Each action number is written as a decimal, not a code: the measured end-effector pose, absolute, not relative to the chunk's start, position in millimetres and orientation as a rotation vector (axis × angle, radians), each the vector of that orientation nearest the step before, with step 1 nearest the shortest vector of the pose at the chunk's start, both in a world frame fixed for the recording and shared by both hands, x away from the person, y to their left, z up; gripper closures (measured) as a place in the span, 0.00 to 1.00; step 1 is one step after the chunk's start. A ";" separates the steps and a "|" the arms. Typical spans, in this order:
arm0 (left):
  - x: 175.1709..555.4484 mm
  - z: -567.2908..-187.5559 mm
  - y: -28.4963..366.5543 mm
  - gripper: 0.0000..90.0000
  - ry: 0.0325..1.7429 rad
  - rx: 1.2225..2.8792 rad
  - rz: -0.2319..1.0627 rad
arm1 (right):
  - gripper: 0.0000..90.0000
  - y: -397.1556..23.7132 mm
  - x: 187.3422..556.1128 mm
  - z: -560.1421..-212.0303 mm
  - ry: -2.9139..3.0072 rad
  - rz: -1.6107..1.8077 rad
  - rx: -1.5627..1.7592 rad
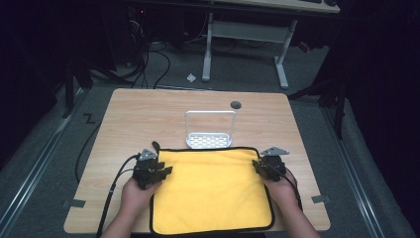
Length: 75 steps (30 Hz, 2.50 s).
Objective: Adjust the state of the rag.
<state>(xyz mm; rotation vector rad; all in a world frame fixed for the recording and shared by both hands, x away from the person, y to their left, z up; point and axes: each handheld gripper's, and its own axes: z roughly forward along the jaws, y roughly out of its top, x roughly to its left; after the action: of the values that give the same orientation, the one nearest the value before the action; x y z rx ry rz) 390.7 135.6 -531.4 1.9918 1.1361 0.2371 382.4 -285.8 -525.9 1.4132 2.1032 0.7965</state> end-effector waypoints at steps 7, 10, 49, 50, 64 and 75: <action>399.6 -526.1 158.6 0.53 1.177 1.955 0.333 | 0.59 -284.3 360.3 -518.2 2.084 0.845 1.316; 412.7 -525.7 159.8 0.49 1.202 1.963 0.375 | 0.58 -281.5 355.4 -514.7 2.083 0.870 1.305; 432.0 -539.7 149.9 0.91 1.206 1.861 0.265 | 0.46 -103.3 311.0 -514.0 2.422 1.051 0.862; 432.2 -539.9 150.4 0.91 1.206 1.859 0.259 | 0.46 -97.3 310.1 -515.5 2.433 1.053 0.850; 432.4 -540.4 151.9 0.90 1.207 1.850 0.237 | 0.46 -20.4 295.0 -525.2 2.556 1.062 0.683; 433.0 -540.8 152.1 0.89 1.214 1.845 0.223 | 0.46 10.0 278.3 -526.5 2.618 1.090 0.607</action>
<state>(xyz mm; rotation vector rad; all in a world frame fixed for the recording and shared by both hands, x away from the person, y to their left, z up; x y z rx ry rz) 433.0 152.1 -540.8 1.8450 1.2136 0.2228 278.3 10.0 -526.5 0.6071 2.6184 1.0904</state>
